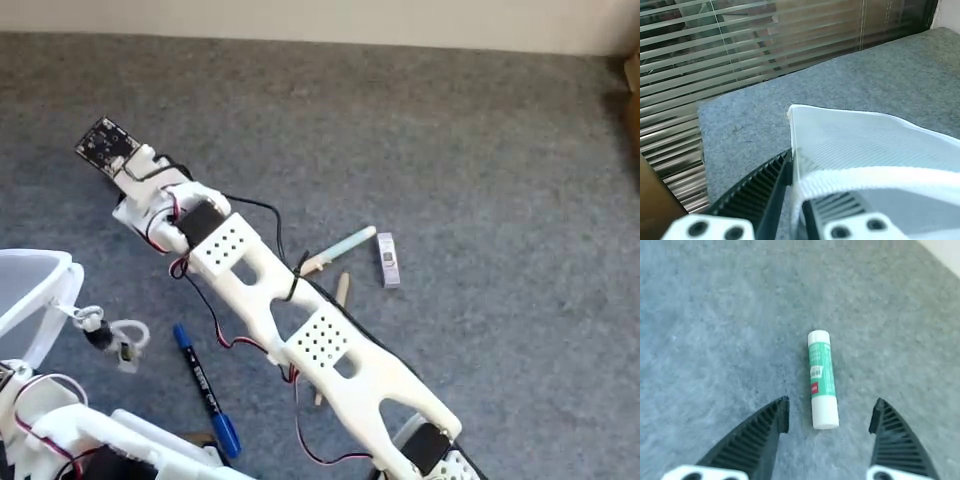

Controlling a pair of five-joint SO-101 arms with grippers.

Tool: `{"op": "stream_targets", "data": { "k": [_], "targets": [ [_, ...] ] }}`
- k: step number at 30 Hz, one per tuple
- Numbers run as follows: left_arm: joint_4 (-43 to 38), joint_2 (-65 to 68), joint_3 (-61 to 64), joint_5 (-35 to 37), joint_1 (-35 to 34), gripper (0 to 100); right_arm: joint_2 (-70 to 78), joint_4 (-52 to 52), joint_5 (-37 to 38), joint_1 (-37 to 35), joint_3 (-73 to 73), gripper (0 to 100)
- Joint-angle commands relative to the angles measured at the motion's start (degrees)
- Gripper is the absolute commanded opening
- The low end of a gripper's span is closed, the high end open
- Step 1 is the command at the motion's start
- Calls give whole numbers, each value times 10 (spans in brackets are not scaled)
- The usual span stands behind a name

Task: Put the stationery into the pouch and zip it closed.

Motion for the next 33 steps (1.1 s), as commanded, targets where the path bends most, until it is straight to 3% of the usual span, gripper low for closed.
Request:
{"op": "stream_targets", "data": {
  "k": [1, 12, 15, 24, 33],
  "targets": [
    [2, -4, -12, 4, -3, 6, 0, -39, 6, 5, -9, 249],
    [1, -4, -14, 4, -3, 6, 64, -75, 8, 7, -9, 249],
    [0, -4, -14, 4, -3, 6, 77, -73, 42, 6, -9, 248],
    [0, -4, -14, 4, -3, 6, 93, -71, 86, 7, -15, 39],
    [-1, -4, -14, 4, -3, 6, 22, 7, 84, 23, -16, 26]
  ]
}}
